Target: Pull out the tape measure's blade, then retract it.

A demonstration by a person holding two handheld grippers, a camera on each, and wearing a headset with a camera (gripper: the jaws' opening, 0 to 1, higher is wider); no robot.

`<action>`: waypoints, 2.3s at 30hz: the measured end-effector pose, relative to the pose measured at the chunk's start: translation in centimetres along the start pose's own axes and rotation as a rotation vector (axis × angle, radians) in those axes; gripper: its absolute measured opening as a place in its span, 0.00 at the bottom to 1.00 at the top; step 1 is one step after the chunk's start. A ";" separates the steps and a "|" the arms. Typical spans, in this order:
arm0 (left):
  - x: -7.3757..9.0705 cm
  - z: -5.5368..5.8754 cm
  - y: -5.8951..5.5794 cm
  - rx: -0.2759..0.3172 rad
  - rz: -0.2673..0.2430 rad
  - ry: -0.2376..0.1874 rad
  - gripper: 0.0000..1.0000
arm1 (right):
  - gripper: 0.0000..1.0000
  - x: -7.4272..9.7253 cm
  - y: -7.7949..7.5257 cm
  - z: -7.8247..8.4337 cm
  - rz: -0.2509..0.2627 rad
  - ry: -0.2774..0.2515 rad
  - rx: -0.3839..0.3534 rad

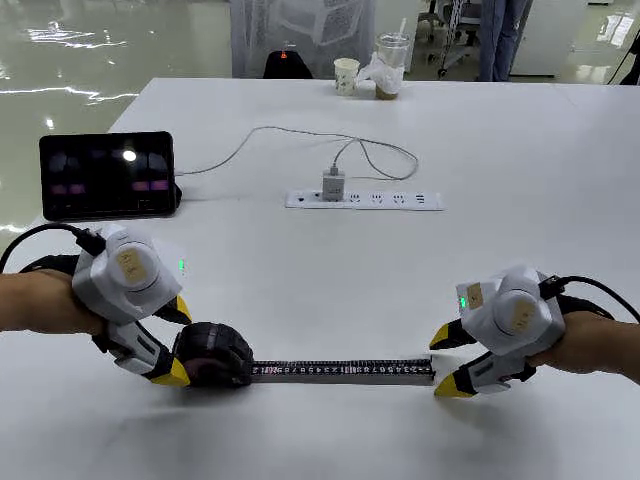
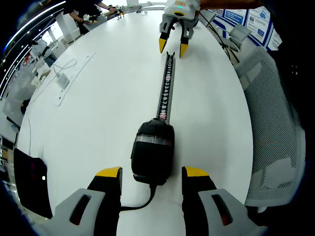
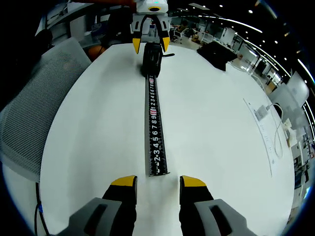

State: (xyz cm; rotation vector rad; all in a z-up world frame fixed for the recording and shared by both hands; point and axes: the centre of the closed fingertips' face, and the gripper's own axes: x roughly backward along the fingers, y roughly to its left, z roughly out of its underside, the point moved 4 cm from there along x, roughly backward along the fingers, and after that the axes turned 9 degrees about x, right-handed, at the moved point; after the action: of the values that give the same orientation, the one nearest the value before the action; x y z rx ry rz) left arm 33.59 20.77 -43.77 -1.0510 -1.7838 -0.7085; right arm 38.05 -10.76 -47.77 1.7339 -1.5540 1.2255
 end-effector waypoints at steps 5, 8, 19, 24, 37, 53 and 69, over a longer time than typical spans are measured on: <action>0.3 0.0 -0.5 0.038 -0.007 -0.033 0.50 | 0.35 0.3 0.4 0.1 0.015 -0.003 -0.012; 0.6 0.0 -0.6 0.065 -0.010 -0.055 0.52 | 0.37 0.5 0.5 0.2 0.028 -0.011 -0.026; 1.4 0.6 -1.4 0.153 -0.038 -0.118 0.63 | 0.45 1.3 1.4 0.1 0.072 -0.047 -0.105; 1.7 0.9 -1.9 0.195 -0.048 -0.153 0.66 | 0.47 1.5 2.0 0.1 0.094 -0.061 -0.136; 2.1 1.2 -3.1 0.304 -0.078 -0.246 0.70 | 0.52 2.3 2.9 -0.6 0.166 -0.119 -0.233; 2.5 1.9 -4.9 0.435 -0.119 -0.347 0.75 | 0.61 2.7 4.3 -1.7 0.233 -0.185 -0.337; 2.3 1.9 -7.0 0.520 -0.158 -0.419 0.79 | 0.75 3.0 5.6 -2.7 0.316 -0.251 -0.424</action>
State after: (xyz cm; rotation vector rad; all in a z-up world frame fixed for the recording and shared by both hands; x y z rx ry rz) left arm 26.08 19.80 -42.69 -0.7392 -2.2652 -0.0876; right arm 31.74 -11.19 -45.03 1.4404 -2.1186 0.7481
